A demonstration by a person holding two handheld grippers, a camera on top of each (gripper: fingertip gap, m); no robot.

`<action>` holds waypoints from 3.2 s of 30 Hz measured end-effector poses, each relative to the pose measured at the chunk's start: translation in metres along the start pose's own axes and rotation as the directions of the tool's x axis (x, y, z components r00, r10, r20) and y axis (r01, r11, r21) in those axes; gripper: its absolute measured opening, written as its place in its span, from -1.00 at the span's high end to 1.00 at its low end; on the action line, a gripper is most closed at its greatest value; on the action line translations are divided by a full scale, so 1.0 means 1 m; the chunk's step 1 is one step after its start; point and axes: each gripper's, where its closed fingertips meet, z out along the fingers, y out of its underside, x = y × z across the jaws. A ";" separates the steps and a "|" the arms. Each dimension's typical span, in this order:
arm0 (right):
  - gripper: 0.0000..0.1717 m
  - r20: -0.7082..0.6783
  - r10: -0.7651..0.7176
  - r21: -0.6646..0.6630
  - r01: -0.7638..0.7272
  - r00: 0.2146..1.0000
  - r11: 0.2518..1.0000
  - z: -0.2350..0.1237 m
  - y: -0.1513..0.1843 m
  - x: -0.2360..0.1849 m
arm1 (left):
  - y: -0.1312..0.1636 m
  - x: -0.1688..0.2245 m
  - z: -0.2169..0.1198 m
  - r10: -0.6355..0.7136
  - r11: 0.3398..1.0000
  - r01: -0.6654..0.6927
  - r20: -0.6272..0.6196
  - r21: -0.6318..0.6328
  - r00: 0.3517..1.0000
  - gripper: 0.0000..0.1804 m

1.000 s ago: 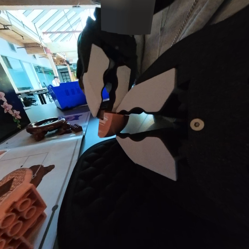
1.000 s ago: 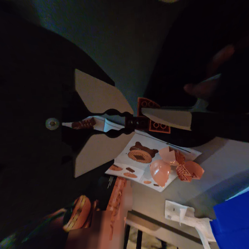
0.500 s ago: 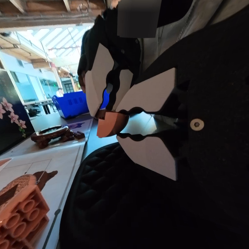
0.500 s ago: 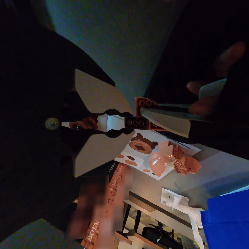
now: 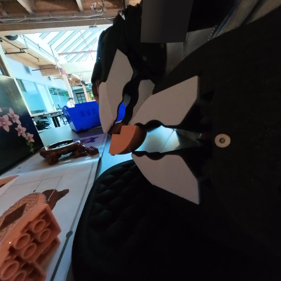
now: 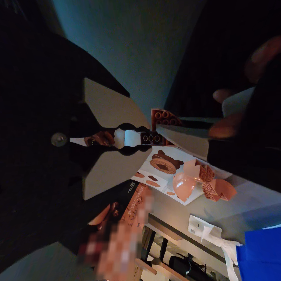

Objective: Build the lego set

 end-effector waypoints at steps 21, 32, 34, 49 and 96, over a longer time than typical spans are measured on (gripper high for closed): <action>0.72 0.179 0.149 0.151 -0.177 0.972 0.973 0.001 -0.002 0.002 | -0.001 -0.002 0.002 0.038 0.999 -0.039 0.029 0.011 0.999 0.70; 0.35 0.953 0.144 0.199 -0.907 0.268 0.372 -0.042 -0.010 0.013 | 0.007 0.020 0.000 0.221 0.975 -0.220 -0.050 0.010 0.974 0.70; 0.24 0.947 0.172 0.174 -0.885 0.271 0.432 -0.031 -0.017 -0.006 | 0.008 0.022 0.000 0.251 0.968 -0.251 -0.051 0.012 0.967 0.70; 0.58 0.969 0.126 0.160 -0.926 0.213 0.341 -0.033 -0.027 -0.011 | 0.016 0.027 0.002 0.333 0.942 -0.335 -0.065 -0.020 0.941 0.69; 0.39 0.927 0.283 0.182 -0.955 0.246 0.236 -0.030 -0.023 -0.012 | 0.017 0.013 0.012 0.476 0.877 -0.464 0.093 -0.125 0.875 0.67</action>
